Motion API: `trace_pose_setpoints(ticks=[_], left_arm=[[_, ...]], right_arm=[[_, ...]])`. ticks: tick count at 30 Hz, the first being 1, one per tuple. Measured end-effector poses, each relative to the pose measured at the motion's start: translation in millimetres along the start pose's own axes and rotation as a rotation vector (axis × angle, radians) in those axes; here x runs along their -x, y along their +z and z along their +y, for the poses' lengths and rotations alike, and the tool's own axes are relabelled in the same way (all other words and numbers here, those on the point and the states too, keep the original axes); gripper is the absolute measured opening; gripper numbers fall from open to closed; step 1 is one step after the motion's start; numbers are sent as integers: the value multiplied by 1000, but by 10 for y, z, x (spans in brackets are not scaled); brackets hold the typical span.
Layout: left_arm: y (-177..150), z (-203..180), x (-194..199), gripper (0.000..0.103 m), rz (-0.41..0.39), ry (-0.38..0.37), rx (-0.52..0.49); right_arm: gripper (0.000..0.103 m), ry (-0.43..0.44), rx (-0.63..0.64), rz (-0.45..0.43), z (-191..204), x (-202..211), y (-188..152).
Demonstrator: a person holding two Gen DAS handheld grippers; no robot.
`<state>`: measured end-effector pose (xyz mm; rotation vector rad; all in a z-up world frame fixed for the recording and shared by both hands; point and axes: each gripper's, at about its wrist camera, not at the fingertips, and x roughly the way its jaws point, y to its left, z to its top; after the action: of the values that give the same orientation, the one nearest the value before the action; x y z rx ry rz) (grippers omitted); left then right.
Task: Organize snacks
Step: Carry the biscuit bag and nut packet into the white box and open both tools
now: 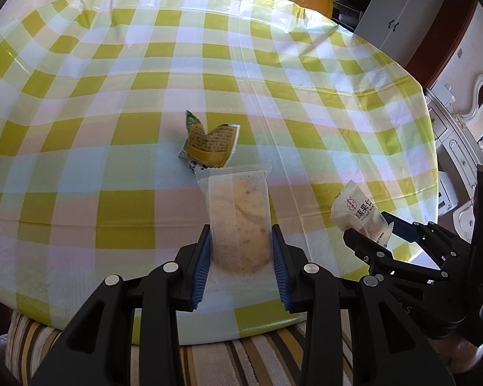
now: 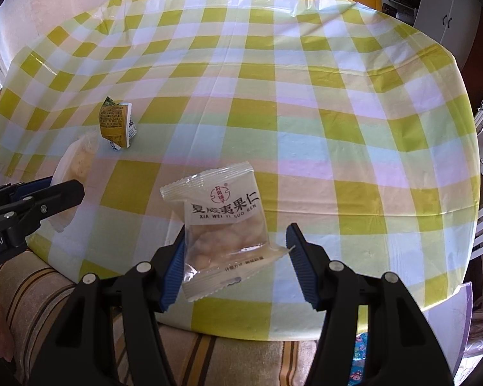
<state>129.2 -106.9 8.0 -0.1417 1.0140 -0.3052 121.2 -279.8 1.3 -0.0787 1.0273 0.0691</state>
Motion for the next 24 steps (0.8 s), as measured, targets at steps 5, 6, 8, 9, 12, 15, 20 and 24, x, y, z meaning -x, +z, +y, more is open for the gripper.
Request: trace_pose_setpoints(ticks=[5, 6, 8, 9, 12, 15, 20, 24], left_arm=[[-46, -296, -21, 34, 23, -40, -56], [-56, -361, -31, 34, 29, -48, -68], [-75, -491, -59, 34, 44, -66, -94], [-89, -561, -71, 34, 51, -77, -106], [-129, -772, -110, 34, 73, -110, -146], [-180, -988, -155, 34, 97, -146, -183], [-274, -1356, -260, 34, 152, -216, -243], [-381, -1661, -344, 34, 205, -274, -294]], right_arm=[[59, -13, -47, -11, -216, 120, -126], [59, -18, -57, -12, -266, 143, -153], [59, -27, -77, -14, -368, 180, -211], [59, -33, -88, -14, -425, 197, -244], [59, -54, -125, -11, -617, 246, -362], [59, -82, -166, -3, -836, 287, -504], [59, -142, -249, 19, -1251, 348, -765], [59, -191, -311, 36, -1571, 388, -962]])
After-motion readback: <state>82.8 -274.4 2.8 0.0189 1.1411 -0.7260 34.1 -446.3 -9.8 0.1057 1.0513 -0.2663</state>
